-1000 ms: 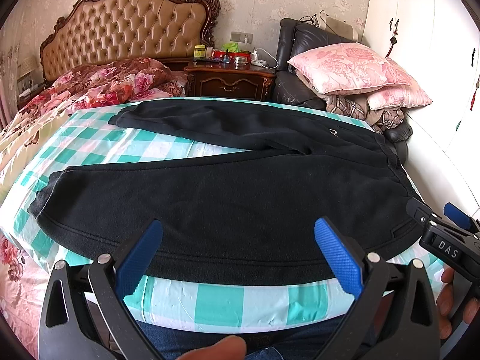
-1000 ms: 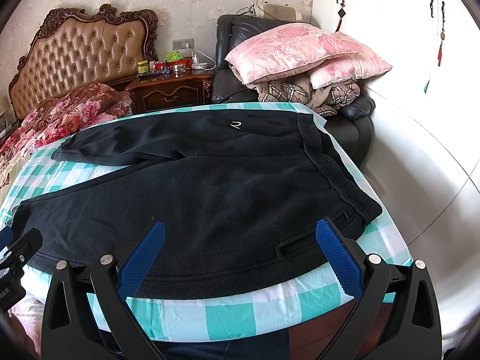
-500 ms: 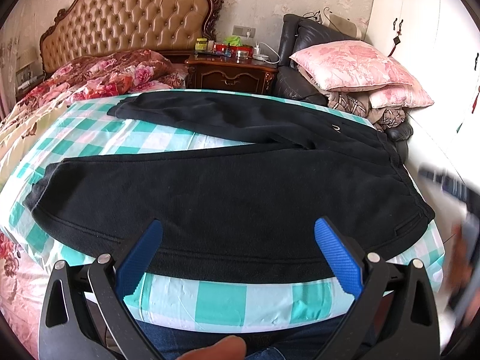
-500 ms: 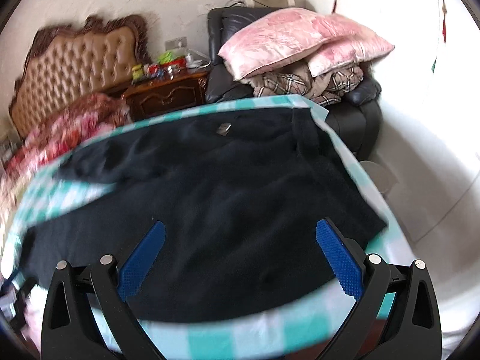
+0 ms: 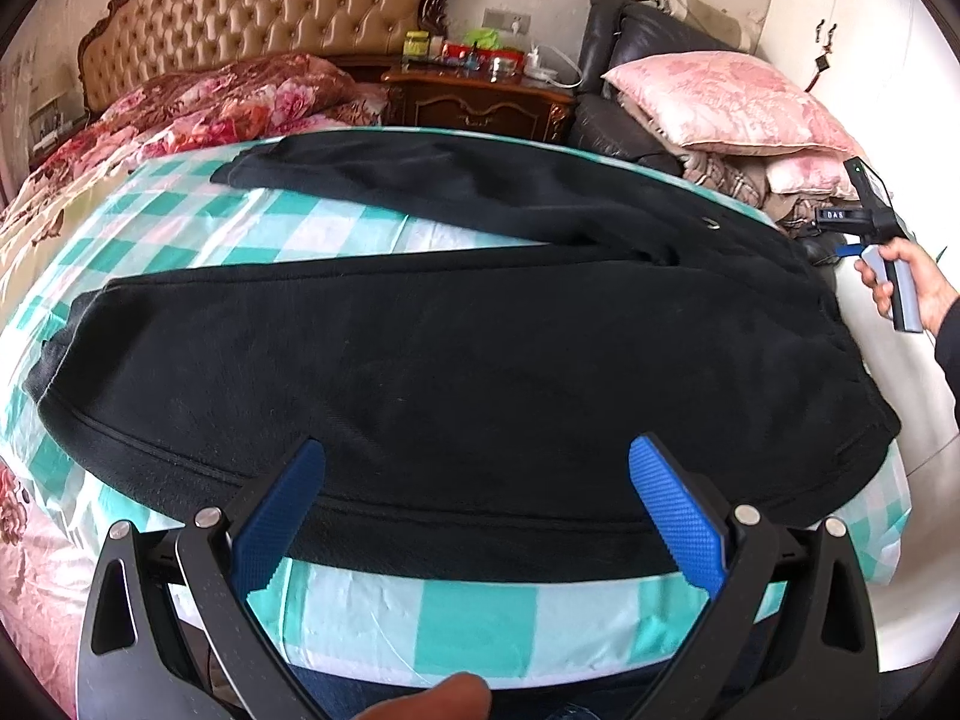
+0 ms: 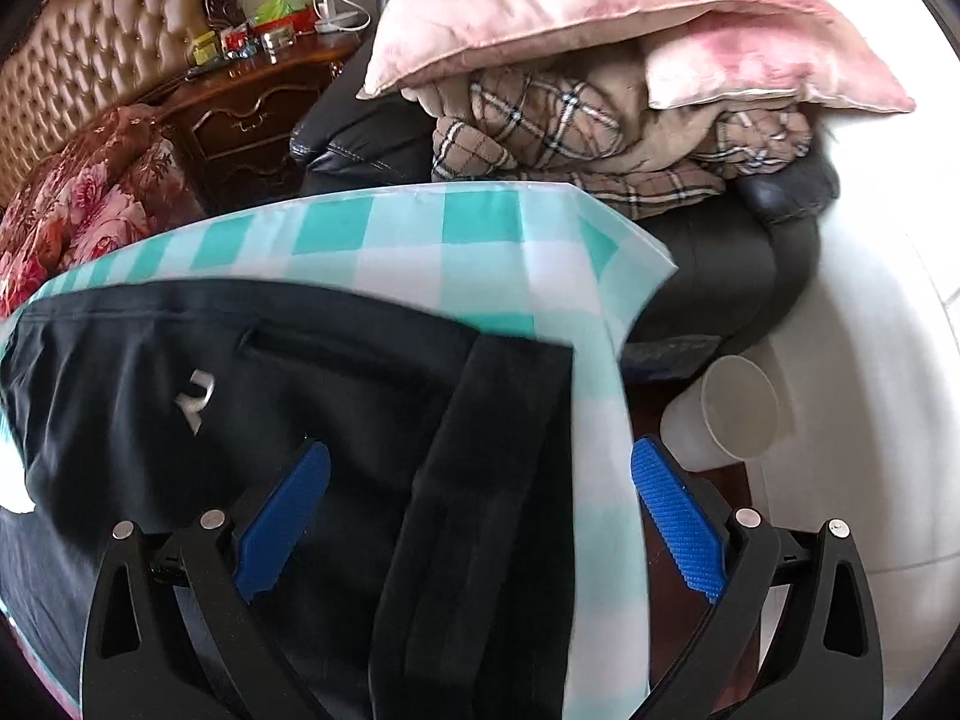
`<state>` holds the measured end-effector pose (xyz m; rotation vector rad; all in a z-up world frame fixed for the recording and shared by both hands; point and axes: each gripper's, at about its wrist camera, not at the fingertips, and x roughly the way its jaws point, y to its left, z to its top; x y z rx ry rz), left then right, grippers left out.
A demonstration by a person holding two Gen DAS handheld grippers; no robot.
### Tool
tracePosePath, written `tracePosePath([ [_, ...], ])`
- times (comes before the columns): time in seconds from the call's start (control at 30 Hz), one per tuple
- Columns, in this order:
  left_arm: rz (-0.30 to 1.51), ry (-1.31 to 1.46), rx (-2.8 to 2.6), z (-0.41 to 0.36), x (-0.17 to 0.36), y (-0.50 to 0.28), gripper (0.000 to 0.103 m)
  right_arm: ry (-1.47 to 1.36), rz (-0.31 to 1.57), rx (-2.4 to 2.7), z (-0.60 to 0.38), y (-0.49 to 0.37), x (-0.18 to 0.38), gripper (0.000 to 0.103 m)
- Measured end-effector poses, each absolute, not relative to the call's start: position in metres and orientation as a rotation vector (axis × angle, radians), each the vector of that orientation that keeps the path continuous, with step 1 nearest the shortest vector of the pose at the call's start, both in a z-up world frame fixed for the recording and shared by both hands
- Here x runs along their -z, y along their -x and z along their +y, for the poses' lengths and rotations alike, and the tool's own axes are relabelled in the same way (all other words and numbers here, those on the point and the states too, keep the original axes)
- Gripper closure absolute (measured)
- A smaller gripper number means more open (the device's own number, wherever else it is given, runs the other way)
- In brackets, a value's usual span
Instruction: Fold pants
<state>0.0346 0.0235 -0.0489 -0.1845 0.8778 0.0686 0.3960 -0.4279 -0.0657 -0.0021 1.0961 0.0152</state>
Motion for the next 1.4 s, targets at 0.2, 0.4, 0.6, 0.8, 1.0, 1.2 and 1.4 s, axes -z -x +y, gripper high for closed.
tracePosePath([
  [0.2, 0.903, 0.207, -0.116, 0.047, 0.057, -0.044, 0.002, 0.054, 1.166, -0.014, -0.422, -0.436, 0.102, 0.013],
  [0.4, 0.909, 0.221, -0.155, 0.063, 0.058, -0.054, 0.002, 0.151, 1.135, -0.038, -0.412, -0.437, 0.105, 0.065],
  [0.6, 0.891, 0.251, -0.120, 0.068, 0.049, -0.070, 0.002, 0.205, 0.998, -0.088, -0.402, -0.409, 0.058, 0.078],
  [0.8, 0.878, 0.351, -0.061, 0.081, 0.040, -0.087, 0.002, 0.239, 0.726, -0.227, -0.368, -0.308, -0.017, 0.081],
  [1.0, 0.853, 0.508, 0.073, 0.102, 0.036, -0.119, 0.002, 0.252, 0.579, -0.365, -0.347, -0.182, -0.027, 0.084],
  [1.2, 0.892, 0.775, 0.273, 0.127, 0.054, -0.200, 0.013, 0.153, 0.653, -0.405, -0.350, -0.117, 0.030, 0.086],
  [1.4, 0.964, 0.910, 0.265, 0.135, 0.078, -0.311, 0.039, 0.074, 0.660, -0.396, -0.351, -0.110, 0.038, 0.086],
])
